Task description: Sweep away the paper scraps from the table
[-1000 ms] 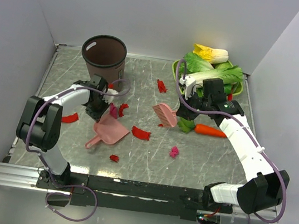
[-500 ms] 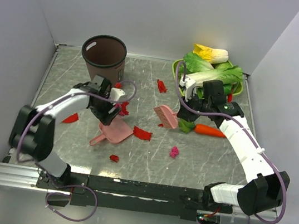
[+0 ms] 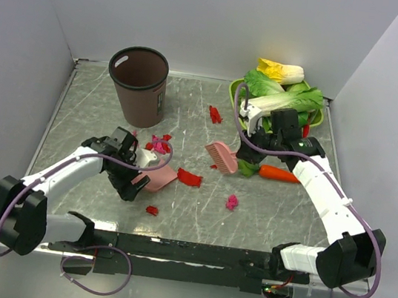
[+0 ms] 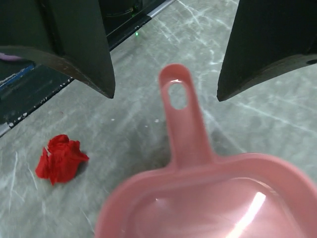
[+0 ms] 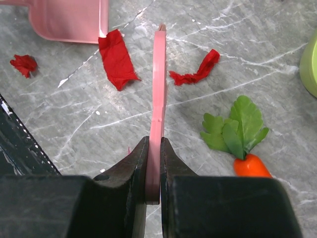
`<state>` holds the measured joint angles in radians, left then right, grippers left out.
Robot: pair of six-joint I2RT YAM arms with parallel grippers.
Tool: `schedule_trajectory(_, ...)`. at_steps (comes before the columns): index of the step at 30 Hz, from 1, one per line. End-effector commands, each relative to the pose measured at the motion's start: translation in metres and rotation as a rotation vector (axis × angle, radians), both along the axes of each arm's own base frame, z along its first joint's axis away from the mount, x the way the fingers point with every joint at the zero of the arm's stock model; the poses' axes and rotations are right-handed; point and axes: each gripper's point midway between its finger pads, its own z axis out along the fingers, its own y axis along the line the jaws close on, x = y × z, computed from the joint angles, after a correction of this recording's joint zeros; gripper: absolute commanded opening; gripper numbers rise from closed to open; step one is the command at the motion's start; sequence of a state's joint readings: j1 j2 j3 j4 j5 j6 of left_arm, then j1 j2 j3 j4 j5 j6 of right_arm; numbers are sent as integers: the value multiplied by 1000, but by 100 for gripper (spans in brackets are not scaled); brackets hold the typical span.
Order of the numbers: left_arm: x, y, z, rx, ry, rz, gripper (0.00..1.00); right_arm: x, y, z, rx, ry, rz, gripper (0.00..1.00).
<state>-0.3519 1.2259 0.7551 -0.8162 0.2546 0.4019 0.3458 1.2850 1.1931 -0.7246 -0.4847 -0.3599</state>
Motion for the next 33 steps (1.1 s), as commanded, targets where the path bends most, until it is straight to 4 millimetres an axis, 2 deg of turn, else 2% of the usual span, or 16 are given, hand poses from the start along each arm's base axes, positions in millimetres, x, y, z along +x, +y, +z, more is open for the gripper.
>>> schedule_trajectory(1, 3, -5, 0, -6, -37, -22, 83, 15, 7, 23, 41, -63, 9, 0)
schedule_trajectory(6, 9, -3, -6, 14, -44, -21, 70, 14, 7, 24, 43, -59, 8, 0)
schedule_trajectory(25, 28, -12, -10, 3, -44, 1, 42, 11, 3, 21, 28, -62, 2, 0)
schedule_trajectory(26, 27, -11, -10, 8, -40, -1, 38, 10, 2, 21, 26, -63, 3, 0)
schedule_trajectory(27, 27, -11, -9, 12, -39, -2, 29, 10, 2, 21, 26, -64, 4, 0)
schedule_trajectory(29, 26, -7, -6, 29, -40, -6, 19, 9, 1, 22, 21, -69, 4, 0)
schedule_trajectory(33, 18, 4, 0, 75, -38, -18, 3, 8, -3, 27, 2, -96, 3, 0)
